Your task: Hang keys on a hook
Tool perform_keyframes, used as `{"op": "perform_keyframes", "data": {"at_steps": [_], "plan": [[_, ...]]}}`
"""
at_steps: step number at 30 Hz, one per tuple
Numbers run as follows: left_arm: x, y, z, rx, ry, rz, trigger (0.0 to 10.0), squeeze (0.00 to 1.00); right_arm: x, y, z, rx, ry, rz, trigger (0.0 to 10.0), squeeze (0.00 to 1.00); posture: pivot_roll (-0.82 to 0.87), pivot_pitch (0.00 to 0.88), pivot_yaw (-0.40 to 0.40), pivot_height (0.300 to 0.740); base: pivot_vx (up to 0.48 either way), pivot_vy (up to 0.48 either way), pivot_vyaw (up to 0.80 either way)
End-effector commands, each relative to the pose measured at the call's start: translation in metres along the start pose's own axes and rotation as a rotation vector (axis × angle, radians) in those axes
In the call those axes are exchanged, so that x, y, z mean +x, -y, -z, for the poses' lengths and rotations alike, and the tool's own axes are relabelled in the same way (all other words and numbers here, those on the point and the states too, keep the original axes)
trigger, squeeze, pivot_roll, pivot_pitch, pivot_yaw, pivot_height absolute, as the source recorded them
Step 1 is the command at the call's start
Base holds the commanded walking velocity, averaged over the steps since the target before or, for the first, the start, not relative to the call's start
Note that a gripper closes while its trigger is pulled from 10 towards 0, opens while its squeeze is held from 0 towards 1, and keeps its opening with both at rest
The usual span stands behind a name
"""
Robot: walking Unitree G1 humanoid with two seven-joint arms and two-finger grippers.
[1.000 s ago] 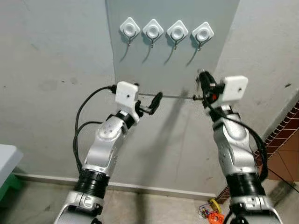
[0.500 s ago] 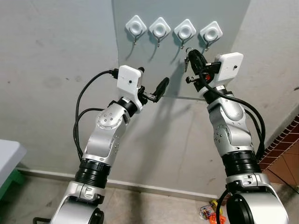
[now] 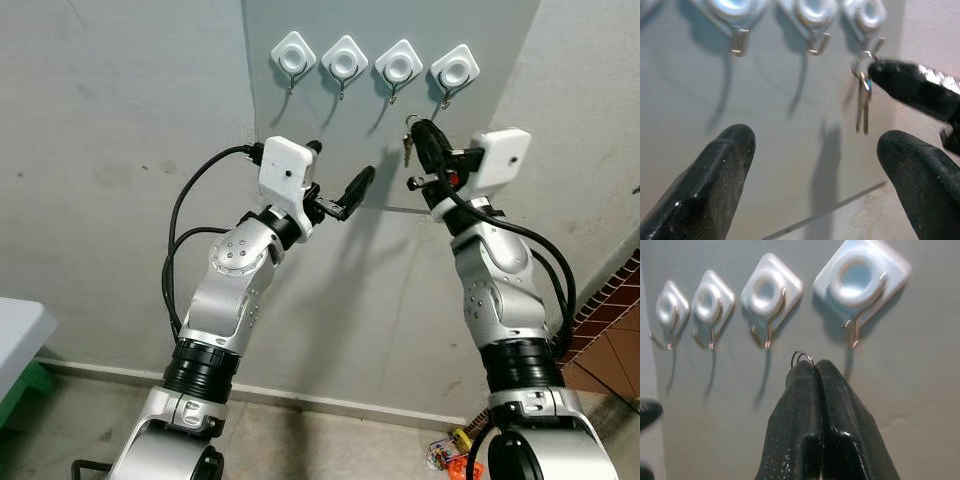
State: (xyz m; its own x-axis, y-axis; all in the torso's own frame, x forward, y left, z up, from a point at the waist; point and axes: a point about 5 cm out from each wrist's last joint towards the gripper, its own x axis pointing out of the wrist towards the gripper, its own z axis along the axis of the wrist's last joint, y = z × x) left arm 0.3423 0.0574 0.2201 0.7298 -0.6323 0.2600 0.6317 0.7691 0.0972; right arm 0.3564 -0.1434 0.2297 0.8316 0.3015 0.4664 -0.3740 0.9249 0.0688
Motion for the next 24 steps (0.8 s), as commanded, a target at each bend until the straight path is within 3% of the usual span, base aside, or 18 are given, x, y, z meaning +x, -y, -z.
{"op": "perform_keyframes", "data": {"at_steps": [1, 13, 24], "plan": [[0.006, 0.006, -0.009, 0.027, 0.020, 0.044, 10.0, 0.00, -0.001, 0.001, -0.011, 0.031, 0.049, 0.007, 10.0, 0.00, -0.10, 0.000, 0.019, 0.740, 0.000, 0.000, 0.00], [0.011, 0.002, -0.017, 0.075, 0.024, 0.099, 10.0, 0.00, 0.005, 0.003, -0.037, 0.237, 0.161, 0.056, 10.0, 0.00, -0.11, 0.000, 0.032, 0.740, 0.000, 0.000, 0.00], [0.012, -0.003, -0.021, 0.092, 0.035, 0.092, 10.0, 0.00, 0.006, 0.003, -0.036, 0.317, 0.128, 0.050, 10.0, 0.00, -0.09, 0.000, 0.015, 0.740, 0.000, 0.000, 0.00]]}}
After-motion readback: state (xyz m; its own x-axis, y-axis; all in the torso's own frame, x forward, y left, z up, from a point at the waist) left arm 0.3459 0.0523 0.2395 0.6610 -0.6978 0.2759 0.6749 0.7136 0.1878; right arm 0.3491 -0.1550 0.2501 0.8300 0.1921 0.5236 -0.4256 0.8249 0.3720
